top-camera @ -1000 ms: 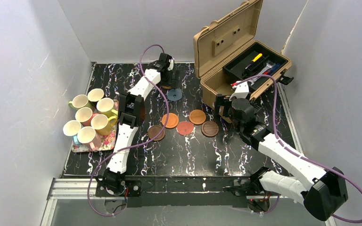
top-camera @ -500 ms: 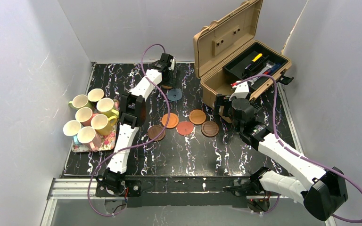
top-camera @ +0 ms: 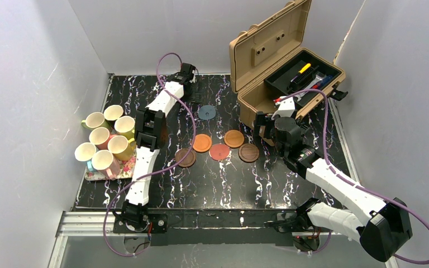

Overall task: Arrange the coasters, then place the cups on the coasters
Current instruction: Move the coaster to the center of the board.

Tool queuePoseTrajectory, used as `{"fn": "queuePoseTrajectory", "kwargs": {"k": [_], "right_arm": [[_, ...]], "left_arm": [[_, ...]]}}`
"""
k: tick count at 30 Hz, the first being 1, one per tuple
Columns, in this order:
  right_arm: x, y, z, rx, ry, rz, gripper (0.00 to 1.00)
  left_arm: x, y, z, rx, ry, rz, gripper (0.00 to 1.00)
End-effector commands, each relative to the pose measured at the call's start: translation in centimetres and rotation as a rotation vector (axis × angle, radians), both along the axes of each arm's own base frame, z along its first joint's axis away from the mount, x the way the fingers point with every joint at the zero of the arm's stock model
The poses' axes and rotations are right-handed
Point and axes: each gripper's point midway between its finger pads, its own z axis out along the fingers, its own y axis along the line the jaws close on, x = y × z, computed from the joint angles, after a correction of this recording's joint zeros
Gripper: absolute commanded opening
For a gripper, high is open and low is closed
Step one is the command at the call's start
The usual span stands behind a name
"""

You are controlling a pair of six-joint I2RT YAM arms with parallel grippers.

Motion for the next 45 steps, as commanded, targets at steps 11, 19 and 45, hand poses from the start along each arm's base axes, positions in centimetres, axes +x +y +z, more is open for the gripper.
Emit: {"fn": "queuePoseTrajectory", "kwargs": {"k": [11, 19, 45], "right_arm": [[0.4, 0.5, 0.7, 0.032, -0.036, 0.012, 0.99], [0.4, 0.8, 0.7, 0.041, -0.033, 0.024, 0.99], [0.0, 0.4, 1.4, 0.042, -0.051, 0.022, 0.99]], "left_arm": [[-4.4, -0.6, 2.2, -0.127, 0.063, -0.010, 0.87], [-4.3, -6.8, 4.2, -0.228, 0.006, -0.135, 0.94], [-4.8, -7.6, -0.2, 0.076, 0.063, -0.322, 0.98]]}}
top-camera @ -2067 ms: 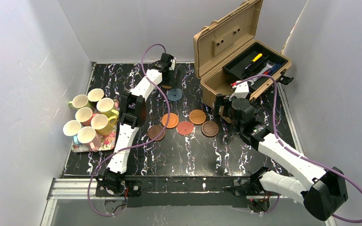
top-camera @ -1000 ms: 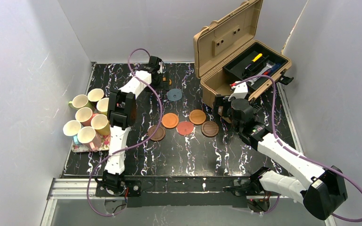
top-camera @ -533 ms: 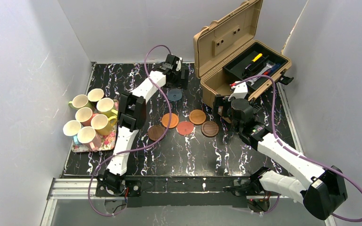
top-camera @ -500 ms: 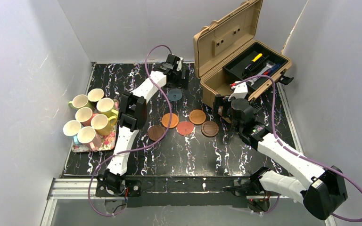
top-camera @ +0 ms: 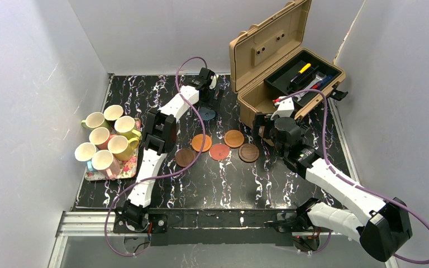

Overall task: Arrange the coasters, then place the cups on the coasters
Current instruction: Move the coaster to the center of the board.

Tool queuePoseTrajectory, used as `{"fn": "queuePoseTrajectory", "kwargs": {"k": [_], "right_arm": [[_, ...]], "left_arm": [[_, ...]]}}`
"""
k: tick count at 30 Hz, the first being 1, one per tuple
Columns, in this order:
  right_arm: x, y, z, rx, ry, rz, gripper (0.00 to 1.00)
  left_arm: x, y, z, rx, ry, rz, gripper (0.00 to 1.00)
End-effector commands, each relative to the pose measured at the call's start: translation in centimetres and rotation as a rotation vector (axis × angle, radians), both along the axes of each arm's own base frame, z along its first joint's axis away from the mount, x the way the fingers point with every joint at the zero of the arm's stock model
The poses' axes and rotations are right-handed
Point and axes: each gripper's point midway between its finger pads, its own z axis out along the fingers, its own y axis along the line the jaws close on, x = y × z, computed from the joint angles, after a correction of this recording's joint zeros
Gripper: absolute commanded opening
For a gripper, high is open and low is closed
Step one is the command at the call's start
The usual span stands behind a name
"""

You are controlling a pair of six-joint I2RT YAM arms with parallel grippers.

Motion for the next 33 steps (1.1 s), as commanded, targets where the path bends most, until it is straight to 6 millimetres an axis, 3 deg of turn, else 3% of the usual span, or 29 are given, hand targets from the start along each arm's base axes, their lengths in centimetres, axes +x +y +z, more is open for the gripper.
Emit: {"fn": "queuePoseTrajectory", "kwargs": {"k": [1, 7, 16, 33], "right_arm": [[0.1, -0.1, 1.6, 0.038, -0.055, -0.003, 0.99], [0.0, 0.0, 1.5, 0.047, -0.051, -0.002, 0.99], [-0.3, 0.0, 1.5, 0.059, -0.047, 0.004, 0.99], [-0.8, 0.2, 1.3, 0.076, -0.037, 0.022, 0.99]], "left_arm": [[-1.7, 2.1, -0.8, 0.140, 0.047, -0.034, 0.97], [-3.5, 4.1, -1.7, 0.225, 0.085, -0.063, 0.91], [-4.4, 6.1, -2.3, 0.270, 0.106, -0.023, 0.82], [-9.4, 11.8, -4.1, 0.206, 0.246, 0.163, 0.74]]}}
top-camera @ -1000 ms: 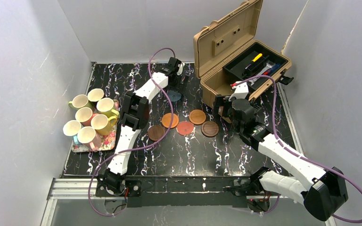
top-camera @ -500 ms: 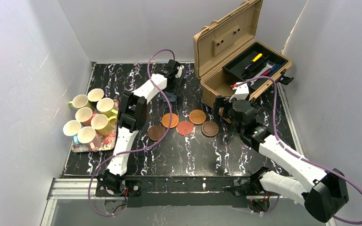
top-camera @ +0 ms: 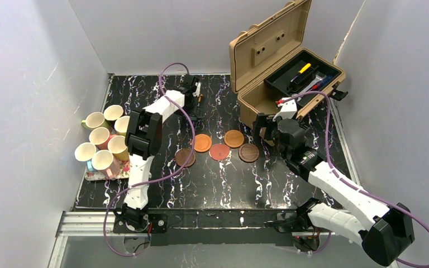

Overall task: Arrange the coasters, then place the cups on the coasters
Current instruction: Move the coaster to the center of the board.

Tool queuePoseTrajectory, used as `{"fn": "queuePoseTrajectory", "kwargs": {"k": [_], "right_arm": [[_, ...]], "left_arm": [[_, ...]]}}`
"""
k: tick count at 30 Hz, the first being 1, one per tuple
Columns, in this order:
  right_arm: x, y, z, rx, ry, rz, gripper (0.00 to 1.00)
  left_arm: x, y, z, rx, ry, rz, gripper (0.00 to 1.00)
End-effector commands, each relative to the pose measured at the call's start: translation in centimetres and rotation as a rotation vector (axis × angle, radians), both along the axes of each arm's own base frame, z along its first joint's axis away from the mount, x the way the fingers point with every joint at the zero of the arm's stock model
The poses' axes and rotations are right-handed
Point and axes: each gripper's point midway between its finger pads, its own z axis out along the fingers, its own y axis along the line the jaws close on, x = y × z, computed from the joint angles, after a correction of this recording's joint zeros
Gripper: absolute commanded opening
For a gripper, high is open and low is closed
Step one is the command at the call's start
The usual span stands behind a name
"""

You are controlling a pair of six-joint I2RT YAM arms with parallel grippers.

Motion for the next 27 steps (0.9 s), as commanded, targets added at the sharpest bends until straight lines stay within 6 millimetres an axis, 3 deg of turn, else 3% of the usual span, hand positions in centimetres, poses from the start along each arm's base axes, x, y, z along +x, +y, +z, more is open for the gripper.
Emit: {"fn": "queuePoseTrajectory", "kwargs": {"k": [1, 6, 10, 13, 16, 21, 24, 27], "right_arm": [[-0.1, 0.0, 0.6, 0.029, -0.023, 0.002, 0.99], [-0.4, -0.1, 0.7, 0.036, -0.026, 0.004, 0.99], [-0.4, 0.1, 0.9, 0.039, -0.029, 0.017, 0.99], [-0.1, 1.4, 1.0, 0.012, -0.025, 0.083, 0.99], [0.2, 3.3, 1.2, -0.027, 0.005, 0.165, 0.99], [-0.8, 7.7, 2.4, -0.081, -0.010, 0.334, 0.99], [-1.2, 10.5, 2.3, -0.113, 0.018, 0.407, 0.98], [-1.3, 13.6, 1.6, -0.149, 0.041, 0.438, 0.96]], "left_arm": [[-4.6, 3.7, -3.7, 0.073, 0.186, 0.066, 0.73], [-5.1, 3.9, -2.5, 0.035, 0.171, 0.103, 0.74], [-4.3, 2.2, -0.1, -0.066, 0.133, 0.104, 0.83], [-3.6, 0.7, 2.4, -0.154, 0.102, 0.116, 0.89], [-3.4, -0.4, 5.8, -0.245, 0.047, 0.112, 0.92], [-4.0, -0.9, 13.7, -0.343, -0.108, 0.077, 0.98], [-5.0, 0.3, 17.4, -0.357, -0.199, 0.080, 0.98], [-6.1, 2.8, 20.4, -0.384, -0.293, 0.132, 0.98]]}}
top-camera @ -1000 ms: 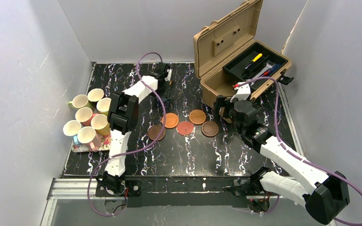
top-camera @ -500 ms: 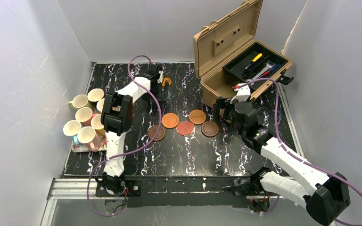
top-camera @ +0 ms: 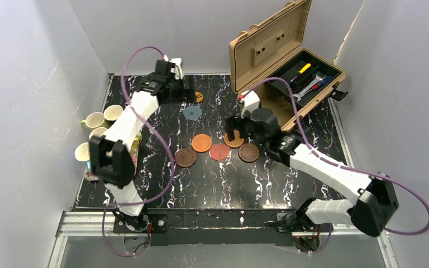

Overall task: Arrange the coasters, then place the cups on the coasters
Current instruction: Move the coaster to the center of the board.

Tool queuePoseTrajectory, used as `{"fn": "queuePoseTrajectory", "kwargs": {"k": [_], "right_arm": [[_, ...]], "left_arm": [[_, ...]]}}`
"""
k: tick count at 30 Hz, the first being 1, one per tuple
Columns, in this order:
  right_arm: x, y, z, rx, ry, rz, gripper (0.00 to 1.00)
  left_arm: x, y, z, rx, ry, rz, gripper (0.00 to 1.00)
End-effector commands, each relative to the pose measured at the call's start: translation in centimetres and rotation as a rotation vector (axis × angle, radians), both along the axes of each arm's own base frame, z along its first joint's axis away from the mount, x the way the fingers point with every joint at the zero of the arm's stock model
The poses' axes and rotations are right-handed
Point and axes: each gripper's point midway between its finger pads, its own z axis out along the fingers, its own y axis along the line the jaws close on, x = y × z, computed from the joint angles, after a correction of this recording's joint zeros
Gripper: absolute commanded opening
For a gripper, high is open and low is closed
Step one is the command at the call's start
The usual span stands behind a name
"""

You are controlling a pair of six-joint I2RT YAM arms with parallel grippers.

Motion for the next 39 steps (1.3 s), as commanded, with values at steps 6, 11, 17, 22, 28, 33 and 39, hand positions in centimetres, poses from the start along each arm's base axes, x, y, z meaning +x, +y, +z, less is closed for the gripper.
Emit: {"fn": "queuePoseTrajectory", "kwargs": {"k": [6, 11, 17, 22, 28, 33, 39], "right_arm": [[2.9, 9.4, -0.6, -0.085, 0.084, 0.044, 0.93], [6.0, 14.1, -3.4, -0.159, 0.175, 0.056, 0.95], [9.7, 18.5, -8.1, -0.239, 0.205, 0.078, 0.99], [13.4, 20.0, -10.3, -0.269, 0.193, 0.048, 0.99], [16.4, 20.4, -12.3, -0.252, 0.161, 0.050, 0.99], [18.2, 20.2, -13.7, -0.228, 0.149, 0.047, 0.99], [19.5, 20.8, -14.7, -0.149, 0.161, 0.098, 0.99]], "left_arm": [[-2.9, 11.2, 7.8, -0.012, -0.304, 0.296, 0.98], [-4.3, 15.5, 8.9, 0.090, -0.362, 0.407, 0.98], [-5.1, 16.6, 9.7, 0.225, -0.417, 0.427, 0.98], [-5.3, 15.3, 9.9, 0.179, -0.460, 0.397, 0.98], [-5.4, 15.4, 10.2, 0.183, -0.488, 0.393, 0.98], [-5.5, 14.7, 10.4, 0.171, -0.499, 0.366, 0.98], [-5.5, 14.5, 10.3, 0.181, -0.498, 0.355, 0.98]]}}
